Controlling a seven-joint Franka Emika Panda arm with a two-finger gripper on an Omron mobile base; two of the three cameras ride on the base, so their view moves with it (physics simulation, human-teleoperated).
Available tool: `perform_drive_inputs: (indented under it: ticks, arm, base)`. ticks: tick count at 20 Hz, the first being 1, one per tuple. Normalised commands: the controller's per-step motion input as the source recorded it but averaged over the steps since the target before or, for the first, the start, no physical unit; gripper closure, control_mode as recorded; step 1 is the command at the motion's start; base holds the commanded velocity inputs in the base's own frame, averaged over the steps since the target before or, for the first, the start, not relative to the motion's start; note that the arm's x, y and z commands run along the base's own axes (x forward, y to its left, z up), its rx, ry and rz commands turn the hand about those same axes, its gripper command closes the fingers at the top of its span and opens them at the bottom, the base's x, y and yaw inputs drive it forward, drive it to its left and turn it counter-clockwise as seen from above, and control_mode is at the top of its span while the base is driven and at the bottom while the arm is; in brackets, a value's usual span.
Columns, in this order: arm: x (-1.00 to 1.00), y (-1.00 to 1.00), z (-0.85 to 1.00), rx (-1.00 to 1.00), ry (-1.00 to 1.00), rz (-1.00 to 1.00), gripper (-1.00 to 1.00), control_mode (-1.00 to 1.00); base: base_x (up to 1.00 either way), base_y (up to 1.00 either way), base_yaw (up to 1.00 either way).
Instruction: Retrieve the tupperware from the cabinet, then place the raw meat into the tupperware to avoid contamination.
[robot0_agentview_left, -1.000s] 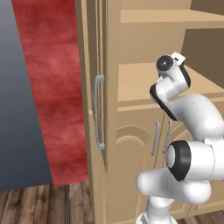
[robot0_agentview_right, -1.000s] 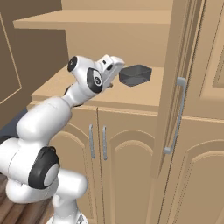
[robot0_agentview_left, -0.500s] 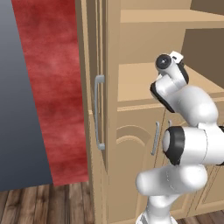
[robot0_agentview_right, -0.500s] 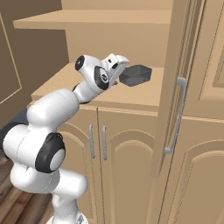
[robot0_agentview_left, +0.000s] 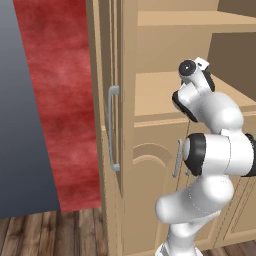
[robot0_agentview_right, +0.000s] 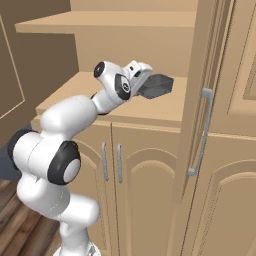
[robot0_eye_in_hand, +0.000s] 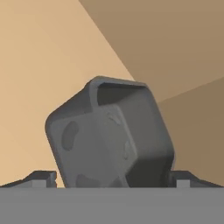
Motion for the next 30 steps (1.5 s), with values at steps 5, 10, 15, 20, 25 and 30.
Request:
perform_drive_inputs:
  ticks: [5, 10, 15, 20, 25, 30]
  arm:
    - [0.18, -0.05, -0.13, 0.0, 0.02, 0.01, -1.0, -1.0]
    - [0.08, -0.01, -0.14, 0.01, 0.03, 0.02, -1.0, -1.0]
    - [0.03, 0.0, -0.23, 0.02, 0.11, 0.0, -1.0, -1.0]
    - [0.08, 0.0, -0.14, 0.04, 0.17, 0.0, -1.0, -1.0]
    - [0.07, 0.0, -0.22, 0.06, 0.17, 0.01, -1.0, -1.0]
    - [0.0, 0.06, -0.31, 0.05, 0.1, 0.03, 1.0, -1.0]
  base:
    - [0.0, 0.0, 0.0]
    - [0.0, 0.0, 0.0]
    - [0.0, 0.0, 0.0]
    - [0.0, 0.0, 0.0]
    - [0.0, 0.0, 0.0]
    - [0.0, 0.0, 0.0]
